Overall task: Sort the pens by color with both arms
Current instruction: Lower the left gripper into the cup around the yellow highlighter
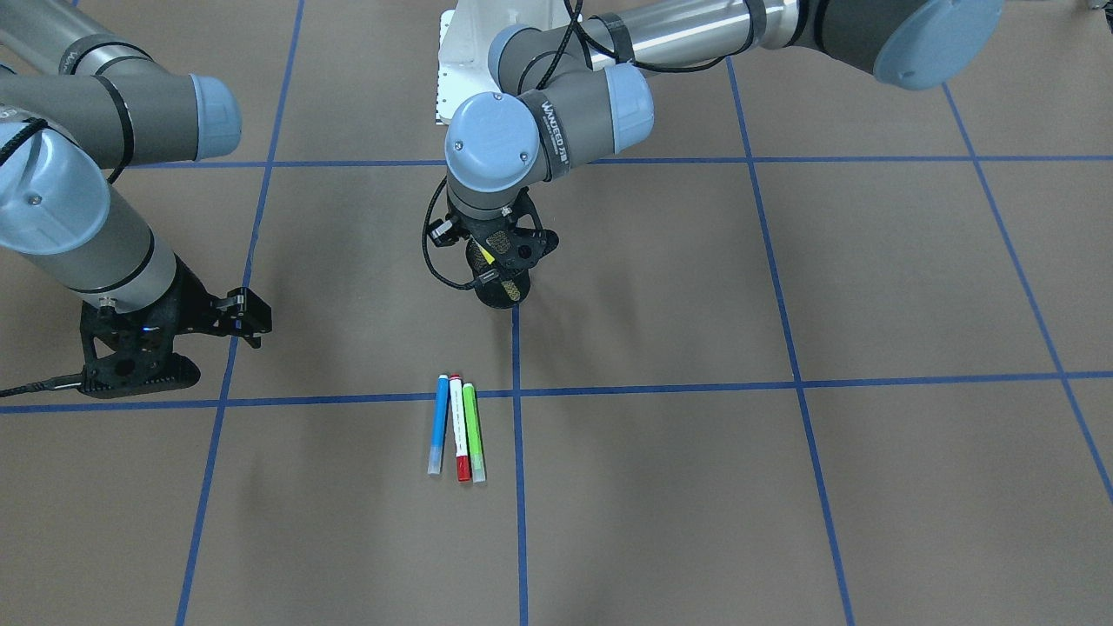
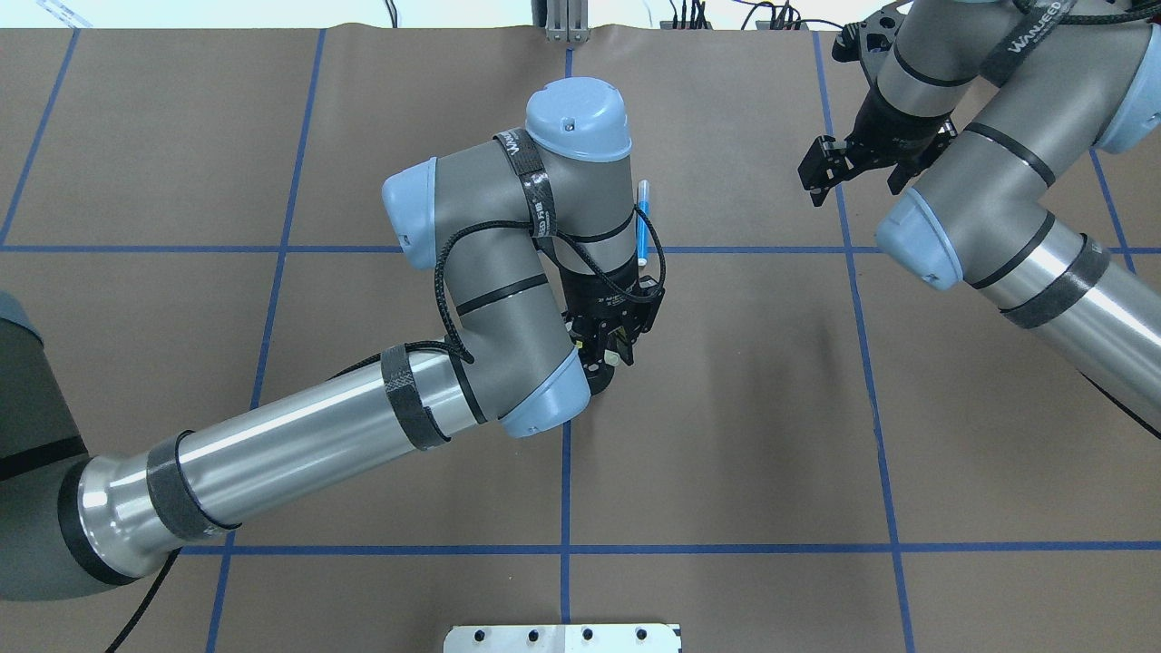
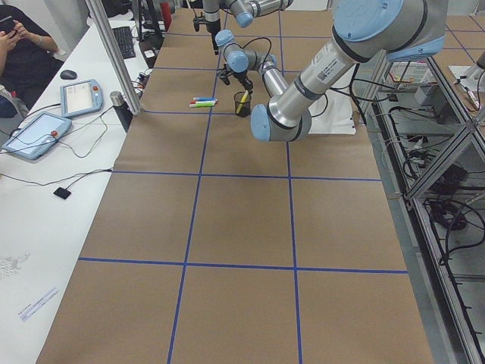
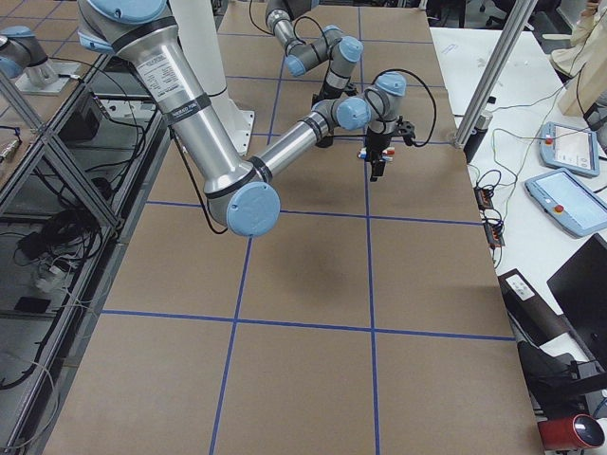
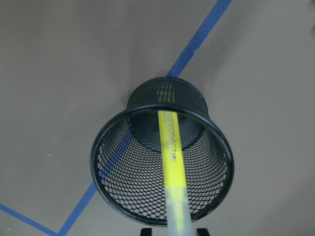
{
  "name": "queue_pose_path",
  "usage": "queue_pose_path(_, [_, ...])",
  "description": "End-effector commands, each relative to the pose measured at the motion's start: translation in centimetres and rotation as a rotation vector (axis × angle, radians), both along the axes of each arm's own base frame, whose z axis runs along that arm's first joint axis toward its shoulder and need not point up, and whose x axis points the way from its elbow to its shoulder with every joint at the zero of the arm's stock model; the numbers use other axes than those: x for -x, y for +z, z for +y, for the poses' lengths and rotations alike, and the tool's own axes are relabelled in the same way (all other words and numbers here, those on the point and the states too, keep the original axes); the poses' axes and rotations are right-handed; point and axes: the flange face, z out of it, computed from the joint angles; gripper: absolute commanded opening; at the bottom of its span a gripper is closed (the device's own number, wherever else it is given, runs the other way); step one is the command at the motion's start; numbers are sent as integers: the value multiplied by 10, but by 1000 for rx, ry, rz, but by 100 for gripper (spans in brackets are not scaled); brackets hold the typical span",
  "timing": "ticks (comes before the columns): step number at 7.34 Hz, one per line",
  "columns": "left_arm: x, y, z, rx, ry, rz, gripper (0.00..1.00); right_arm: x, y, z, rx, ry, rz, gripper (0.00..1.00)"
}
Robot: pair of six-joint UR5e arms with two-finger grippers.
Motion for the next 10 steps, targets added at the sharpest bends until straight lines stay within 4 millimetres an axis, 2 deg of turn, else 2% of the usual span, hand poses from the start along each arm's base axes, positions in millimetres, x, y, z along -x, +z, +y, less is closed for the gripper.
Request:
queue_pose_path(1, [-1,1,0,-5,4,0,41,0,1,-1,-2,3,6,98])
queue_pose_path(4, [0,1,0,-6,4,1,30,0,2,-1,-1,3,7,98])
queue_pose_path(8, [1,2,-1,-9,4,-1,23,1,4,0,1,2,9,98])
queue_pose_path(10, [7,-5,1,-15,4,12,22,1,4,0,1,2,9,98])
